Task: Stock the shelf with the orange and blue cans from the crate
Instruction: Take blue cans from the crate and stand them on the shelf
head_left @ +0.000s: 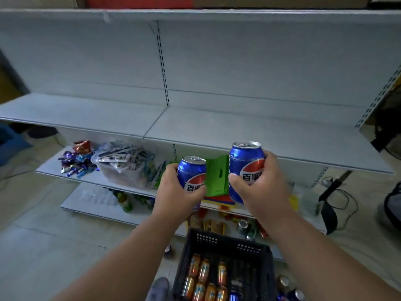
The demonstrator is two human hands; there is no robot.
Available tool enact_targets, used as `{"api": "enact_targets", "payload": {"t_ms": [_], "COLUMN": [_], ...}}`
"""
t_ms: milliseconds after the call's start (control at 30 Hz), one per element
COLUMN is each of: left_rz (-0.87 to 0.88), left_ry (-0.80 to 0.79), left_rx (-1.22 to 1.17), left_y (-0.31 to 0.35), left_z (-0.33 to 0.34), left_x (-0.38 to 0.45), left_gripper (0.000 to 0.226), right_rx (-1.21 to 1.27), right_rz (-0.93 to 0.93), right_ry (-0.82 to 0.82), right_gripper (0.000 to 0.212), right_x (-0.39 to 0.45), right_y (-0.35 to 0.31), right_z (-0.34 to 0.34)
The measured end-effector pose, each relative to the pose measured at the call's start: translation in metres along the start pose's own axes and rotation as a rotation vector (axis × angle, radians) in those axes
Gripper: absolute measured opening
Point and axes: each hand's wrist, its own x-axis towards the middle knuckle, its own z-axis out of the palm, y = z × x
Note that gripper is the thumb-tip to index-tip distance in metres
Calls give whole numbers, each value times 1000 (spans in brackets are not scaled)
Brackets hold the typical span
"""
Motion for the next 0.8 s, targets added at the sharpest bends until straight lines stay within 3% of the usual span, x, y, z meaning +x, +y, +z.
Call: {"api": "enact_targets", "payload": {"t_ms": [367, 700, 800], "left_rz": [176, 66, 108], "left_ry": [-104, -61, -60], "left_rx": [74, 43, 92], "left_y": [-30, -61, -80], "left_z": [-51, -34, -30], "left_x": [197, 312, 366], "left_gripper": [58, 72, 69], "right_rx": [3, -25, -67], "right_rz": [23, 124, 138], "right_ry": [126, 71, 79], "right_gripper": [65, 65, 68], "right_x": [104, 182, 215], "right_y": [-37, -7, 2], "right_z": [111, 176, 212]}}
